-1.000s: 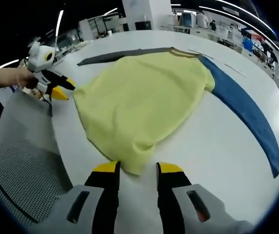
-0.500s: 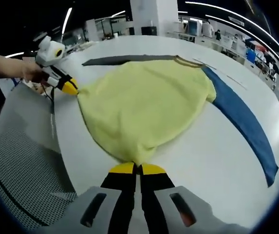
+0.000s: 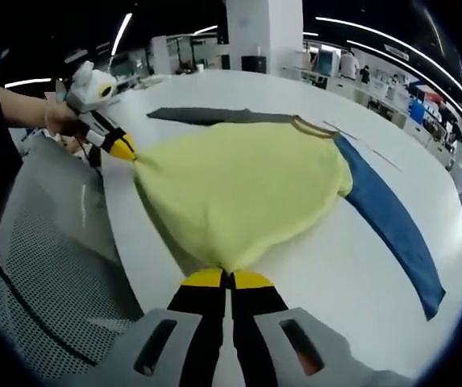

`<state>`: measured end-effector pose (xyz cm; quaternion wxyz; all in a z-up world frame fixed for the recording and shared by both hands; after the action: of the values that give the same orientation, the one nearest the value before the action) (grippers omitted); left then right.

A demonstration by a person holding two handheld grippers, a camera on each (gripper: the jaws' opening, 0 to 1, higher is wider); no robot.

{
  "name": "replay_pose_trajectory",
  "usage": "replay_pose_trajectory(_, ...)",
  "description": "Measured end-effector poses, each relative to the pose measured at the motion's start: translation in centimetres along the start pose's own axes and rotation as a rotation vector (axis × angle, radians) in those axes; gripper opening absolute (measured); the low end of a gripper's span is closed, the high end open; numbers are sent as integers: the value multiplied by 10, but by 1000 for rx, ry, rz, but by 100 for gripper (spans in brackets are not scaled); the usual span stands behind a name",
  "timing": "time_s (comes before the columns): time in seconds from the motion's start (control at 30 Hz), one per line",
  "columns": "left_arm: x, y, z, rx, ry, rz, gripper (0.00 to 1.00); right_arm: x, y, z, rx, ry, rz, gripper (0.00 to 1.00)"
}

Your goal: Fold the garment on the visible template until the final outline fits inside the template.

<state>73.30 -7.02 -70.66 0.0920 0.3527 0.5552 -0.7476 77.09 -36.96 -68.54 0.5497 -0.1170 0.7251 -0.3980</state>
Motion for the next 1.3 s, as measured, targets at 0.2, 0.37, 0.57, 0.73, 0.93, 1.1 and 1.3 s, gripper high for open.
replay_pose_trajectory(0.2, 0, -25, 12, 24, 41, -20, 0, -8, -21, -18, -31, -57, -7, 2)
replay_pose_trajectory(0.37, 4, -49, 16, 49, -17, -34, 0, -10, -36, -40, -117, -80, -48, 2)
replay_pose_trajectory(0.57, 0, -78, 14, 89, -118, -6, 0, -9, -44, -65, -254, -132, -132, 2)
replay_pose_trajectory(0.73, -19, -90, 12, 91, -135, 16, 0, -23, -48, -58, -302, -152, -160, 2)
replay_pose_trajectory(0.93, -63, -80, 3, 75, -77, 65, 0, -48, -44, -14, -301, -211, -214, 2)
replay_pose_trajectory(1.1, -94, -58, -14, 45, -32, 78, 0, -68, -34, 27, -288, -241, -239, 2)
replay_pose_trajectory(1.3, -116, -27, -38, 14, -27, 62, 0, -81, -15, 64, -283, -228, -252, 2)
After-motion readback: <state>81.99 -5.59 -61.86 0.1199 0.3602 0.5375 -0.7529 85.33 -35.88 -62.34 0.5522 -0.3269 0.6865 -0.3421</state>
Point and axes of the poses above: the point that each gripper's makers call its tool centre point, and the gripper's own axes: y roughly forward along the fingers, z roughly to its right, x roughly out of its underside, the point moved 5 cm from there along -y, roughly backward along the fingers, and after that the axes turned 6 degrees about -x, right-handed, at the moved point
